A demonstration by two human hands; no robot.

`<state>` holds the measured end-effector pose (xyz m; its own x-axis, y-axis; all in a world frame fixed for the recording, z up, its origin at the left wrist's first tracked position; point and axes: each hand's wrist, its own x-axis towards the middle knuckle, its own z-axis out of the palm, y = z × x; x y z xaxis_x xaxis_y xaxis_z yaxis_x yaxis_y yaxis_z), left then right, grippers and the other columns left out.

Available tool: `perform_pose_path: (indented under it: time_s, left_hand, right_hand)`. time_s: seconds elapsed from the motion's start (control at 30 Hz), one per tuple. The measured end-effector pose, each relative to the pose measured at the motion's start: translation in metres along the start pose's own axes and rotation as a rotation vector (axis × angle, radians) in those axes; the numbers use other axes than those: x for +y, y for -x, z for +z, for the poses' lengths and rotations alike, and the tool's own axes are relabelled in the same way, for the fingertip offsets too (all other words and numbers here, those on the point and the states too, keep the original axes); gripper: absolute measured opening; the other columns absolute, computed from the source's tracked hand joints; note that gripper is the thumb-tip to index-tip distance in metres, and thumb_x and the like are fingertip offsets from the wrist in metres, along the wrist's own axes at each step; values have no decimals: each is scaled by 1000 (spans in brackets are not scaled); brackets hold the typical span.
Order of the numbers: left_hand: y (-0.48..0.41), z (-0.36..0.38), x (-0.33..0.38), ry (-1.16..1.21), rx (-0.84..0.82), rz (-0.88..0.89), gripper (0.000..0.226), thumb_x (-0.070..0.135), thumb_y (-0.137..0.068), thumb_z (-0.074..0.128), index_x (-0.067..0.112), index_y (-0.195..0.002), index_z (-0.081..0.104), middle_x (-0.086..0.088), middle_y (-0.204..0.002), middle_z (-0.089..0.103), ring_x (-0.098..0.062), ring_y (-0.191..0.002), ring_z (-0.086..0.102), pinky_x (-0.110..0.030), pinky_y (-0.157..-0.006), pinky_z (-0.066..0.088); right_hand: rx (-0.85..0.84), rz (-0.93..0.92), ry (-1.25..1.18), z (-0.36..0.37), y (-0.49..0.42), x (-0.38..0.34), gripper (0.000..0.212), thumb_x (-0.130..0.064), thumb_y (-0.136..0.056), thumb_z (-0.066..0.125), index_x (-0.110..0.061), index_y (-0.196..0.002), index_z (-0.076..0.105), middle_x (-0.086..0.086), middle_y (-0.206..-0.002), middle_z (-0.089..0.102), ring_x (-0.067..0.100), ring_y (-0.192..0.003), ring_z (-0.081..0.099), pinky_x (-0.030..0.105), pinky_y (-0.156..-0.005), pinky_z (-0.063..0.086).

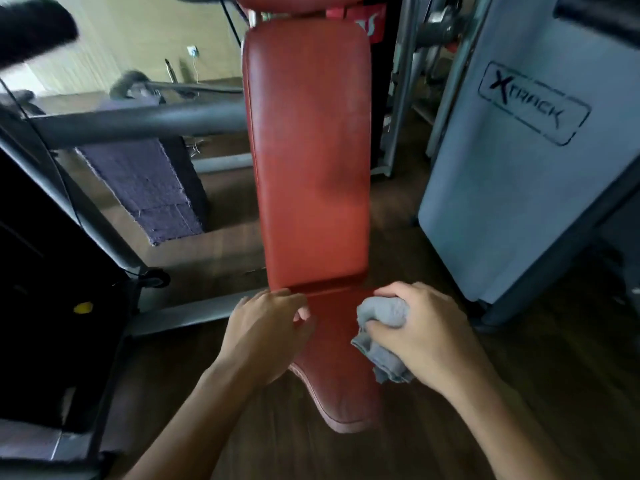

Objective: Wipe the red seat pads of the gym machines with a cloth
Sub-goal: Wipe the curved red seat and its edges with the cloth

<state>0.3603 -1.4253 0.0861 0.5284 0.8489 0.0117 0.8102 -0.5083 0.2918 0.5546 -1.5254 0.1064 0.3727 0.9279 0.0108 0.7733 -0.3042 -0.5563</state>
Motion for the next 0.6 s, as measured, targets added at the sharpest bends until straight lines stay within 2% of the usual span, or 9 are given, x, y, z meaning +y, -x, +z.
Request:
perform_pose_path:
  time_s: [0.17,0.3,0.4,0.5,0.6]
  left_hand:
    - [57,-97,44,-15,95,24,52,57,-85,22,36,-95,69,20,-99,68,-7,-93,64,-30,-84,45]
    - [106,-157,65,-63,96,-13,30,53,-100,42,39,-110,67,21,-113,64,-7,-108,60,-27,-90,39]
    - [150,-192,79,-51,102,-66,24,48,-101,47,40,-113,65,20,-117,64,-7,-113,59,-26,-88,39]
    - [200,-221,97,-37,95,-128,26,51,-97,48,39,-107,68,17,-112,67,-11,-110,63,-30,-84,43]
    - [254,-247,113,-34,92,-186,39,61,-90,39,39,-106,68,17,-109,67,-13,-109,64,-33,-82,43]
  right_hand:
    - [-12,-47,82,-74,45,-55,47,-47,-81,74,-38,-125,62,-19,-118,58,4,-98,60,20,-80,52]
    - [4,-113,33,-130,82,-81,47,-45,-79,77,-40,-124,63,-22,-119,57,3,-99,60,24,-85,53]
    - [11,-147,9,-169,122,-91,46,-42,-78,78,-38,-122,64,-23,-116,57,2,-97,61,22,-84,51]
    - [-4,-151,-12,-202,168,-95,45,-39,-77,79,-37,-119,66,-25,-112,56,1,-96,61,21,-83,50]
    - [-38,-178,-39,-225,213,-106,40,-37,-77,78,-40,-116,67,-23,-115,59,3,-99,63,20,-84,49]
